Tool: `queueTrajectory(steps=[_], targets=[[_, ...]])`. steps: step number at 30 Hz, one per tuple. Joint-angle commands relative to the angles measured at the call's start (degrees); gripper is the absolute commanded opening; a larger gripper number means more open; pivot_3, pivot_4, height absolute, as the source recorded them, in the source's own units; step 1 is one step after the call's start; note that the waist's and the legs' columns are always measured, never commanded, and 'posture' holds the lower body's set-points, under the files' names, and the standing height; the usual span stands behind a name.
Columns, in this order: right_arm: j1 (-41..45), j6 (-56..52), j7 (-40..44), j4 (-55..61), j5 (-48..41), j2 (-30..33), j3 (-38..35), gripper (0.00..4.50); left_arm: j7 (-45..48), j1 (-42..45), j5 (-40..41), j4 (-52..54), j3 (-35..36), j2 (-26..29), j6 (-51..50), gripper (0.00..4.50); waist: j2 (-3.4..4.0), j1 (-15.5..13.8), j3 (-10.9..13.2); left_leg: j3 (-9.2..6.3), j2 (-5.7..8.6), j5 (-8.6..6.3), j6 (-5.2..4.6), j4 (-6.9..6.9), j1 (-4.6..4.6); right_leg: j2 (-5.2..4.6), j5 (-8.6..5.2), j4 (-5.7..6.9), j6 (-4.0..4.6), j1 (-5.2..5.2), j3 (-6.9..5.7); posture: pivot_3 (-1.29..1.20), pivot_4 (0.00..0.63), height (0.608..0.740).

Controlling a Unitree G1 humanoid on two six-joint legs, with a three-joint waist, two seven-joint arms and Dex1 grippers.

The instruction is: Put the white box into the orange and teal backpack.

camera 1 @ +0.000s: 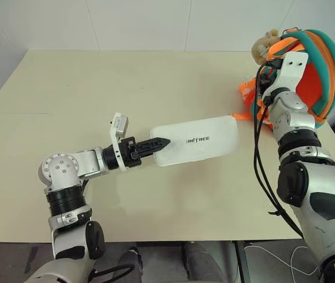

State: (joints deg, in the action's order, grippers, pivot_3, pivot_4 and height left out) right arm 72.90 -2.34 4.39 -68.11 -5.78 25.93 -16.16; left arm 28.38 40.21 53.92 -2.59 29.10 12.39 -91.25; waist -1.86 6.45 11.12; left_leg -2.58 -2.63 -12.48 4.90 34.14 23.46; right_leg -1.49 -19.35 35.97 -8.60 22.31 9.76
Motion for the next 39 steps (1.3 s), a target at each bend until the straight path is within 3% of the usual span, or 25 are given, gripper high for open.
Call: queueTrajectory(steps=[1, 3, 8, 13, 21, 26, 31, 39], targets=[[1.9, 1.1, 2.7, 2.9, -0.8, 0.0, 0.3, 0.51, -1.0, 0.8, 1.6, 1.2, 2.6, 1.1, 1.9, 1.27, 0.00, 0.1, 0.0, 0.00, 0.00, 0.01, 0.01, 0.00, 0.00, 0.00, 0.00, 0.02, 0.00, 0.00, 0.00, 0.00, 0.150, 0.740], [1.5, 0.5, 5.4, 5.0, -1.0, -0.2, 1.0, 0.00, -1.4, 1.7, 1.0, -0.2, 3.5, 2.5, 3.5, 1.27, 0.01, 0.4, 0.0, 0.00, 0.00, 0.04, 0.02, 0.00, 0.00, 0.01, 0.00, 0.05, 0.00, 0.03, 0.00, 0.00, 0.150, 0.740], [-2.8, -4.7, 14.5, 19.9, -3.1, -0.8, 3.3, 0.00, -2.3, 5.1, -1.3, -7.7, 5.4, 8.0, 10.1, 1.27, 0.03, 0.9, 0.0, -0.02, 0.00, 0.10, 0.05, -0.01, 0.02, 0.02, 0.00, 0.17, 0.00, 0.09, -0.01, 0.00, 0.150, 0.740], [-10.5, -17.6, 21.8, 44.4, -8.4, -0.4, 6.0, 0.00, -0.8, 8.5, -4.3, -15.6, 4.0, 13.6, 17.0, 1.27, 0.07, 1.1, 0.0, -0.02, -0.05, 0.13, 0.11, -0.06, 0.10, 0.02, -0.01, 0.52, 0.00, 0.24, -0.09, 0.00, 0.150, 0.740], [-18.1, -37.8, 30.0, 73.6, -20.7, 3.3, 7.0, 0.00, 6.2, 14.9, -9.7, -27.8, -1.5, 22.8, 25.8, 1.27, 0.11, 1.2, 0.1, -0.09, -0.07, 0.16, 0.11, -0.03, 0.49, 0.01, -0.03, 0.71, 0.03, 0.68, -0.22, 0.00, 0.150, 0.740], [-20.1, -44.8, 32.4, 83.7, -28.0, 4.9, 6.3, 0.00, 10.2, 17.8, -12.4, -33.5, -4.3, 25.7, 29.4, 1.27, 0.11, 0.8, 0.1, -0.04, -0.07, 0.19, 0.09, 0.00, 0.80, 0.01, -0.07, 1.02, 0.11, 1.21, -0.24, 0.00, 0.150, 0.740], [-22.1, -53.2, 34.4, 94.9, -41.1, 7.2, 4.0, 0.00, 13.3, 19.9, -14.3, -36.8, -6.1, 27.0, 31.3, 1.27, 0.10, -0.4, 0.1, -0.03, -0.07, 0.15, 0.00, 0.01, 0.81, 0.02, -0.13, 0.99, 0.21, 1.30, -0.25, 0.00, 0.150, 0.740], [-24.6, -57.5, 35.4, 100.7, -54.7, 12.5, 1.6, 0.00, 17.1, 21.9, -16.5, -40.0, -7.9, 28.0, 33.1, 1.27, 0.09, -1.9, 0.1, -0.04, -0.07, 0.15, -0.05, 0.10, 0.82, 0.02, -0.13, 1.03, 0.22, 1.31, -0.28, 0.00, 0.150, 0.740]])
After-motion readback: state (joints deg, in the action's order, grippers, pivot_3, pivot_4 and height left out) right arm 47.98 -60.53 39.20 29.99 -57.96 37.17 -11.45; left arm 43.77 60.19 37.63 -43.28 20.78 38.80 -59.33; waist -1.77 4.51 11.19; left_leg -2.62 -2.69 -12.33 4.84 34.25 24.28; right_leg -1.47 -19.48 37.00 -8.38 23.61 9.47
